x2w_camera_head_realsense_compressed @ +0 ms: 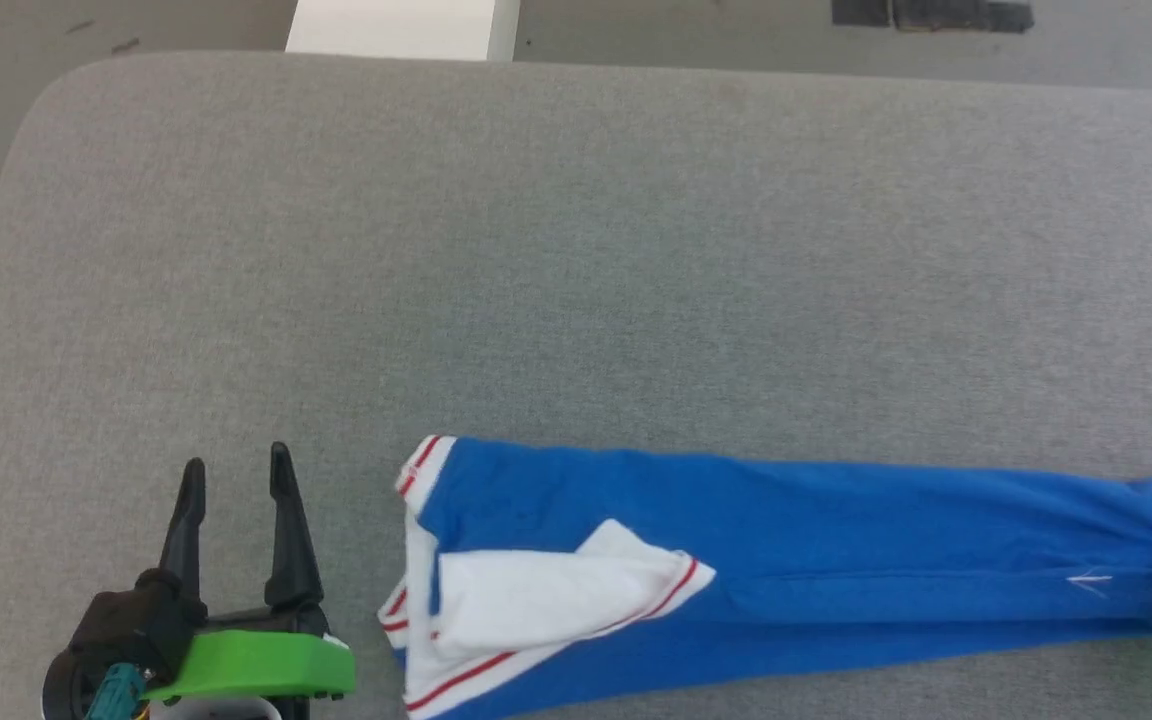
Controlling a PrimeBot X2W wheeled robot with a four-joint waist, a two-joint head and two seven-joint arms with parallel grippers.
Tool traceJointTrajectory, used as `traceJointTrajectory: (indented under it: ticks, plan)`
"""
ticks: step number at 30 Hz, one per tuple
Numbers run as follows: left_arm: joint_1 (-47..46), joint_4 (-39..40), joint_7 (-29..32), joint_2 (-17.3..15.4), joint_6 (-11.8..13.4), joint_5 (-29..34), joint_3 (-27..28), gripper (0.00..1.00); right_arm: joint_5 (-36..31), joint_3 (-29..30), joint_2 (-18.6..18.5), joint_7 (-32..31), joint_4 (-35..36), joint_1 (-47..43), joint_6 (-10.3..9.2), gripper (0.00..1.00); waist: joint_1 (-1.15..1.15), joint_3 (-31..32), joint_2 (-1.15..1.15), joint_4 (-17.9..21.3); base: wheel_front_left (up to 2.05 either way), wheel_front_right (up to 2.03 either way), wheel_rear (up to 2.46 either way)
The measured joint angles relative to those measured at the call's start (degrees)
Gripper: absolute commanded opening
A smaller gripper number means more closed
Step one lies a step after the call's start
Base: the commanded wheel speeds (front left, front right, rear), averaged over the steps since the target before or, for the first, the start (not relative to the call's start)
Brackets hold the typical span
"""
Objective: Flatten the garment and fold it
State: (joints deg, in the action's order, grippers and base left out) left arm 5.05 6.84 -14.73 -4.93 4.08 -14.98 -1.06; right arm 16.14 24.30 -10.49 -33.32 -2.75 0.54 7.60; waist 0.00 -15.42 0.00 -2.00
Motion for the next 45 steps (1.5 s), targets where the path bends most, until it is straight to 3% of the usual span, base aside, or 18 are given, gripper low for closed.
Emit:
traceJointTrajectory:
  ticks: [4,12,16,17,22,31,38,45]
  plan:
    - [0.02,-0.62,0.0,0.15,-0.35,0.08,-0.1,1.0,-2.2,2.55,-1.44,1.78,-0.73,0.98,0.0,0.0,0.0,1.12,0.0,0.71,0.0,0.0,0.0]
    - [0.15,-1.96,0.0,-0.19,-0.58,2.47,-0.69,1.0,-10.0,11.81,-8.53,7.76,-6.87,3.44,0.0,0.0,0.0,3.14,0.0,1.55,0.0,0.0,0.0]
    - [0.2,-2.33,0.0,-0.27,-0.58,2.5,-0.93,1.0,-11.25,12.33,-9.37,9.62,-7.84,3.8,0.0,0.0,0.0,3.92,0.0,1.54,0.0,0.0,0.0]
    - [0.24,-2.59,0.0,-0.32,-0.58,2.5,-0.97,1.0,-7.94,9.87,-6.45,9.34,-6.51,5.16,-0.03,0.0,0.0,4.38,0.0,1.65,0.0,0.0,0.0]
    - [0.26,-3.09,0.0,-0.25,-0.58,2.34,-1.19,1.0,-0.91,1.66,-1.16,5.79,0.09,5.15,-0.03,0.0,0.0,5.25,0.0,1.97,0.0,0.0,0.0]
    - [0.27,-4.01,0.0,0.41,-0.57,1.77,-1.44,1.0,5.39,-16.05,2.11,-2.69,14.82,-0.21,-0.03,0.0,0.0,6.76,0.0,1.7,0.0,0.0,0.0]
    - [0.19,-4.28,0.0,0.8,-1.01,1.59,-1.64,1.0,7.54,-30.27,2.58,-5.01,17.7,1.32,-0.03,0.0,0.0,6.56,0.0,0.28,0.0,0.0,0.0]
    - [-0.55,-4.93,0.0,1.01,-1.53,1.44,-2.37,1.0,8.35,-39.56,3.33,-6.12,14.88,5.85,-0.03,0.0,0.0,5.61,0.0,-1.7,0.0,0.0,0.0]
